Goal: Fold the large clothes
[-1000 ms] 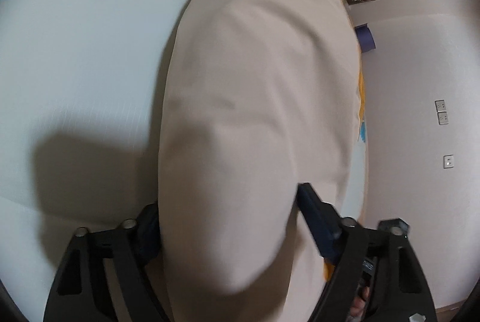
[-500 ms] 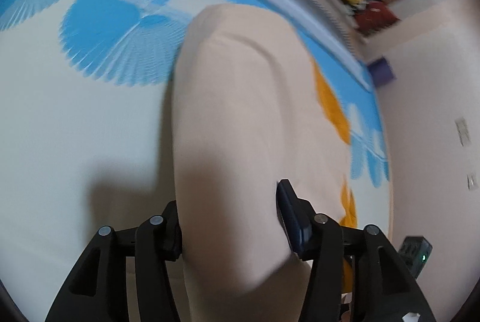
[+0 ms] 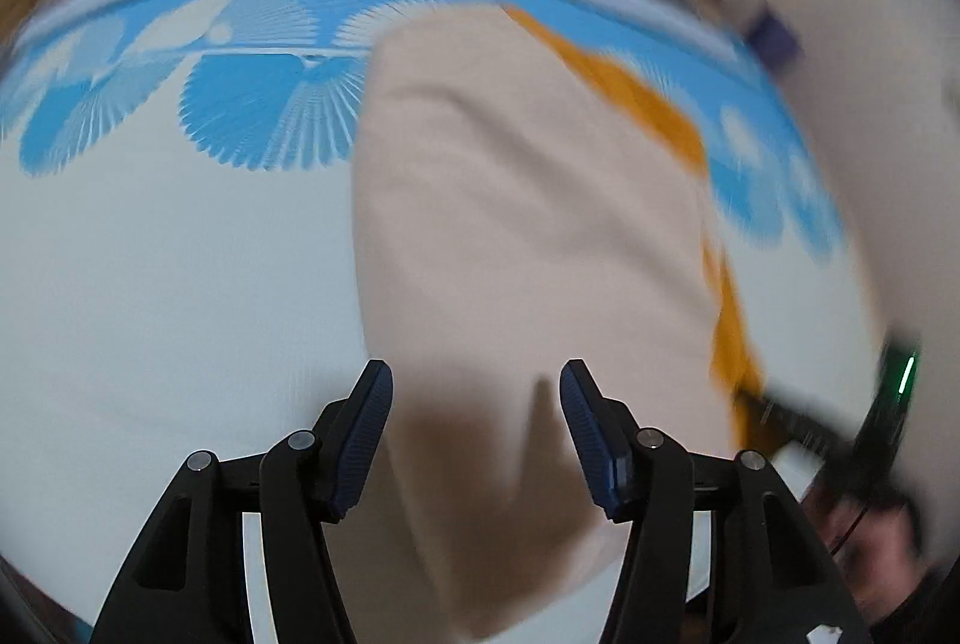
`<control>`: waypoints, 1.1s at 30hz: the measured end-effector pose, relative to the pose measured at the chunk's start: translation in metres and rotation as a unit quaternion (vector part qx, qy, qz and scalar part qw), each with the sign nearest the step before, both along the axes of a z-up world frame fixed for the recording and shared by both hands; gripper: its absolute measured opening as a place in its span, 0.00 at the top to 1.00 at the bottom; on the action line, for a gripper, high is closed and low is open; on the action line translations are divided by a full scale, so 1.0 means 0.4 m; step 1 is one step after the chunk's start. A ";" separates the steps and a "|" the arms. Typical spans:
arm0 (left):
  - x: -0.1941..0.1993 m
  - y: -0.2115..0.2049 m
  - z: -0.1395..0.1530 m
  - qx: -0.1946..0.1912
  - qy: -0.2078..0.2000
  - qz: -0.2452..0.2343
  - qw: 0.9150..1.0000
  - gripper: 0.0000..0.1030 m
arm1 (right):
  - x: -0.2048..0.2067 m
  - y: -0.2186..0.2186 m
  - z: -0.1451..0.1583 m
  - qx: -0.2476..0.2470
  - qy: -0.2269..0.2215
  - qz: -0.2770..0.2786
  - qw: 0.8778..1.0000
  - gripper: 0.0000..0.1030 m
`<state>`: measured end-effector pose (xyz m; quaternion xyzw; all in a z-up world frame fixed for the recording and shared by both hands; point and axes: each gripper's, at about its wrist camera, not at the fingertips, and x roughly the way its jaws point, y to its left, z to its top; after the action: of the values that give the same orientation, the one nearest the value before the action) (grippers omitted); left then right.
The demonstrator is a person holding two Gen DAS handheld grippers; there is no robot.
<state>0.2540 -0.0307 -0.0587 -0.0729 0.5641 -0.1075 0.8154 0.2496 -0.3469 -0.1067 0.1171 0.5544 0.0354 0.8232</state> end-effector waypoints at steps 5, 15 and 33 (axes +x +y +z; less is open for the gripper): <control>-0.057 -0.026 -0.094 0.067 0.026 -0.002 0.997 0.44 | -0.011 -0.025 -0.014 -0.003 0.017 -0.017 1.000 0.60; -0.296 -0.010 0.080 0.088 -0.099 0.072 0.989 0.10 | -0.142 -0.054 0.119 -0.101 -0.053 -0.059 0.992 0.57; -0.715 -0.078 0.188 0.062 -0.154 0.065 0.984 0.04 | -0.649 0.107 0.410 -0.114 -0.235 -0.047 0.964 0.02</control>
<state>-0.0320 -0.0620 0.0166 -0.0414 0.4313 -0.0285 0.9008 -0.0100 -0.3041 0.0572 0.0369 0.3398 -0.0404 0.9389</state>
